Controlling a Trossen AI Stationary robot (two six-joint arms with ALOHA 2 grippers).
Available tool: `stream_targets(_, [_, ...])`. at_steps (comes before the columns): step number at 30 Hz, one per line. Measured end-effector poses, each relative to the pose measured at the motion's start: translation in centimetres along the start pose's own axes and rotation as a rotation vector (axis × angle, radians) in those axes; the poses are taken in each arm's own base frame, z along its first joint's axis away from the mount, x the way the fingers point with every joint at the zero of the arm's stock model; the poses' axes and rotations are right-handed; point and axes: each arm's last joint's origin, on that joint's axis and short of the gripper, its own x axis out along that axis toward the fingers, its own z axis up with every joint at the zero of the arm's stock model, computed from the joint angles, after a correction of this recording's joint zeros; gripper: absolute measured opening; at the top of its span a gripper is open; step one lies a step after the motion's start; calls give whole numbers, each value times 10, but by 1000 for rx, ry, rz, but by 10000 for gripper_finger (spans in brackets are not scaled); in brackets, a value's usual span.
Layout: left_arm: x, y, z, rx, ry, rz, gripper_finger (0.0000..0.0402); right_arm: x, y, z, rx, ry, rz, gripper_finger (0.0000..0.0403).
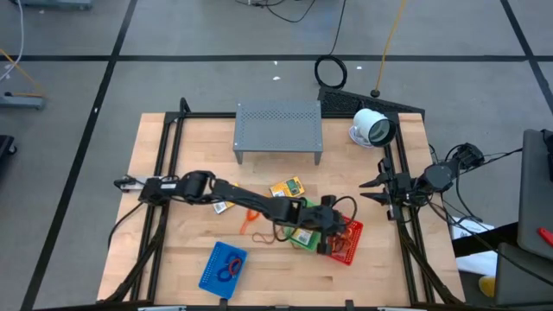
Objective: Pick & Place Office Desk Supplies
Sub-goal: Put the orange rubber band into the red bin, then put the red rubber band into the red bin
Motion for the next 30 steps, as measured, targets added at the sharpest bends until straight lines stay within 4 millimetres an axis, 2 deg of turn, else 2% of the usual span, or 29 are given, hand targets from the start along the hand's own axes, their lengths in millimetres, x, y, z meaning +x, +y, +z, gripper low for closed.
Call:
stream_targets(4, [8,1,-11,-5,32,8,2,0,0,0,0,1,0,96])
stream_targets(13, [7,-6,-10,11,33,-35,40,0,0,0,0,1,0,94])
stream_targets(25, [6,-11,-10,38,31,-44,112,0,0,0,0,1,0,95])
stream_targets(30, [5,-19,-10,45,30,-54,149,0,0,0,0,1,0,94])
